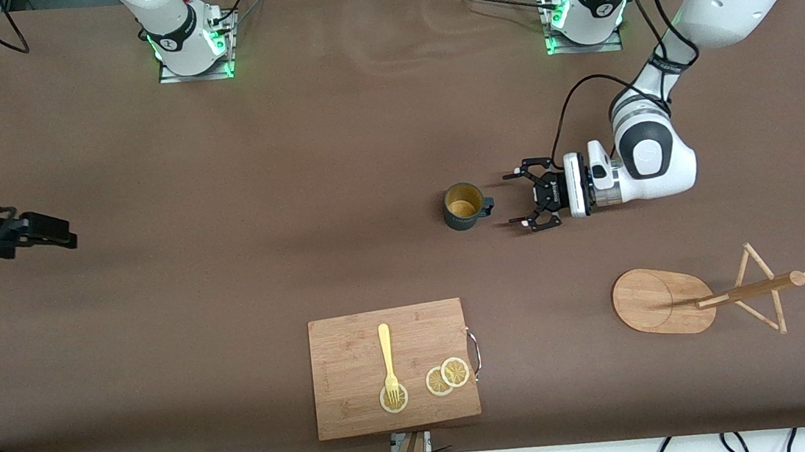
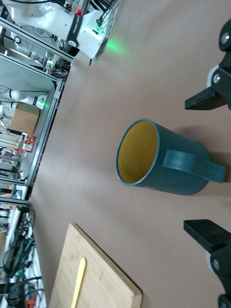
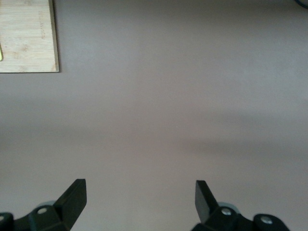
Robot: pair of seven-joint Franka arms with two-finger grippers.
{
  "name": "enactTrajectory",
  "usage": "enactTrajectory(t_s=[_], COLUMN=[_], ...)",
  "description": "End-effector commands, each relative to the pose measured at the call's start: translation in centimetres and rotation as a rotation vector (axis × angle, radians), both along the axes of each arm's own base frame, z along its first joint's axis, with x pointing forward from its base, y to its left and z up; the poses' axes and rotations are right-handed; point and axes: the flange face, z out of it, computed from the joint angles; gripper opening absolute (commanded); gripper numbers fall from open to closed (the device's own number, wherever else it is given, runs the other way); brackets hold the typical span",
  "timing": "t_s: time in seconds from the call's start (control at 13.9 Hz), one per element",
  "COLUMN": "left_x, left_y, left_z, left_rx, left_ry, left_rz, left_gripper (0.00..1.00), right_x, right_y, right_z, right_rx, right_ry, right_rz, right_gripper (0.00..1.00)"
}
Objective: Pass cup and hang on rack
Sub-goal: 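Grasp the mug handle with the left gripper while the right gripper withdraws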
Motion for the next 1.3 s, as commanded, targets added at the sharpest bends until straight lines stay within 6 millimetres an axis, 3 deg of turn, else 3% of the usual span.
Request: enactTrajectory(t_s=[0.0, 0.14, 0.29, 0.5, 0.65, 0.72, 1.08, 1.23], left_x=[-0.5, 0.1, 0.0, -0.6, -0.6, -0.7, -1.0, -1.1], left_y=[-0.6, -1.8, -2.4, -2.9, -2.9, -2.9, -2.5, -2.3], left_z=[-3.1, -3.0, -3.1, -4.2, -4.2, -4.4, -5.7, -5.9], left_rx=[-0.073, -0.091, -0.093, -0.098, -0.098, -0.098, -0.105, -0.109], left_ry=[-0.133, -0.154, -0.154, -0.151, -0.163, -0.168, -0.175, -0.172], left_rz=[0.019, 0.029, 0.027, 0.009, 0.005, 0.001, 0.003, 0.003], left_gripper=[1.00, 1.00, 1.00, 1.00, 0.95, 0.89, 0.26, 0.17], right_x=[-3.0, -3.9, -4.8, -6.3, -7.0, -7.5, -9.5, -9.9], right_y=[-0.9, -1.7, -4.1, -4.8, -7.3, -8.1, -8.0, -8.0], right_z=[1.3, 2.7, 4.3, 6.8, 6.3, 6.1, 5.4, 5.1], right_rx=[-0.073, -0.122, -0.115, -0.098, -0.038, -0.015, -0.017, -0.022], right_ry=[0.018, 0.020, -0.012, -0.039, -0.009, -0.003, 0.070, 0.070], right_rz=[0.018, 0.017, -0.033, -0.053, -0.104, -0.112, -0.094, -0.094], right_gripper=[1.00, 1.00, 1.00, 1.00, 1.00, 1.00, 1.00, 1.00])
